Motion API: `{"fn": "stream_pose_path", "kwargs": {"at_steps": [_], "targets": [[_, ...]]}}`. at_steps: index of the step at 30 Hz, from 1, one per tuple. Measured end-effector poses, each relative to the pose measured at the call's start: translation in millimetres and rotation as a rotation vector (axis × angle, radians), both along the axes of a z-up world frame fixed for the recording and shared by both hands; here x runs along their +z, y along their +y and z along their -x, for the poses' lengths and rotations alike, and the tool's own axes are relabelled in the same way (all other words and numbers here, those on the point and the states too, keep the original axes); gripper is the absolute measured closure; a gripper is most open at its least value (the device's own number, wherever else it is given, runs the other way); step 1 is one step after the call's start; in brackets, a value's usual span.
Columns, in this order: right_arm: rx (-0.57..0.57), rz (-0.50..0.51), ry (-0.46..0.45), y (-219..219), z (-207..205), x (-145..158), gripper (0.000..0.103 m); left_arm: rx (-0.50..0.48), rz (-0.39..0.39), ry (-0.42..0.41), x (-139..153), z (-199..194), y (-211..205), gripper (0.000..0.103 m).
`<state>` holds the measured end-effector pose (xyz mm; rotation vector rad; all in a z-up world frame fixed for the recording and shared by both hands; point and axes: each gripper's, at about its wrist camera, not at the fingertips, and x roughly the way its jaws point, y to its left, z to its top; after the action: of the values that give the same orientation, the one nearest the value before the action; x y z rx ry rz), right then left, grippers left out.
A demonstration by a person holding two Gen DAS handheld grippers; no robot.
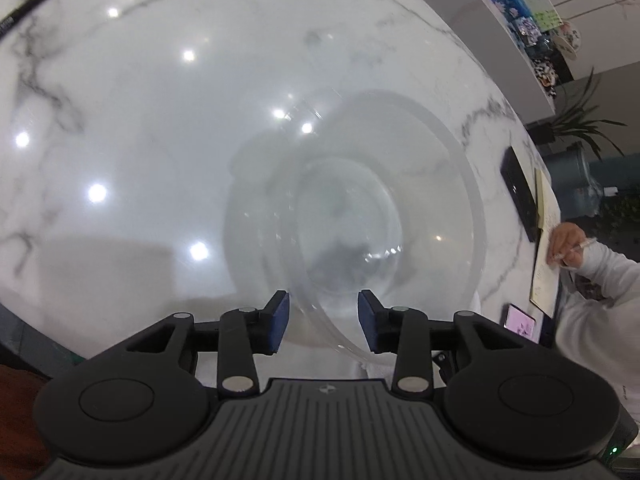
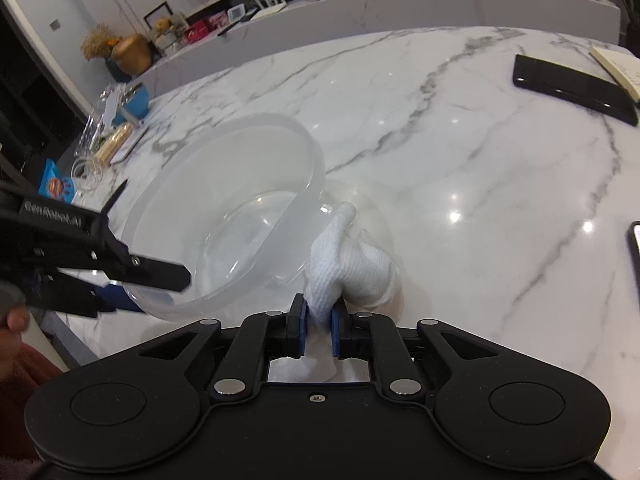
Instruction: Clean bowl
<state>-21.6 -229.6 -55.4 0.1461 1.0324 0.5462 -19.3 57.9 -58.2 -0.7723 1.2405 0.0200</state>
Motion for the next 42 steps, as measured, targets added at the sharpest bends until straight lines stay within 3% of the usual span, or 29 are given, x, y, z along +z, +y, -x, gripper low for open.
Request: {"fn": "stream_pose_path", "kwargs": {"at_steps": [4,9,15,16,17,19,23,26,29,31,42], "targets": [[-0.024,-0.001,-0.018,-6,2,3,0.071,0.005,-0.026,-0.023,3,-2,7,0.078],[-0.053,-0.010,-0.036,-12,2,6,0.070,-0.001,-0.078,-0.034,10,-5,18,0.087],[-0.087,-0.021,-0.057,-20,2,10,0.070,0.002,-0.074,-0.036,11,-5,24,0.088],[-0.093,-0.023,-0.060,-21,2,10,0.073,0.002,-0.072,-0.035,10,-5,24,0.088],[-0.098,-0.025,-0.064,-22,2,11,0.085,0.005,-0.065,-0.034,9,-5,23,0.088],[-0.110,-0.028,-0.071,-25,2,12,0.091,0.006,-0.060,-0.032,9,-4,23,0.088],[-0.132,-0.036,-0.085,-30,2,14,0.092,0.004,-0.043,-0.027,9,-3,21,0.081],[-0.194,-0.151,-0.093,-47,-5,18,0.092,-0.002,-0.039,-0.026,9,-1,17,0.080],[-0.185,-0.232,-0.027,-51,-10,13,0.092,-0.010,-0.055,-0.034,8,-1,14,0.081],[-0.174,-0.217,-0.008,-47,-11,9,0.092,-0.022,-0.074,-0.039,9,-2,12,0.085],[-0.124,-0.114,0.056,-22,-18,-11,0.093,-0.025,-0.096,-0.041,11,-2,13,0.086]]}}
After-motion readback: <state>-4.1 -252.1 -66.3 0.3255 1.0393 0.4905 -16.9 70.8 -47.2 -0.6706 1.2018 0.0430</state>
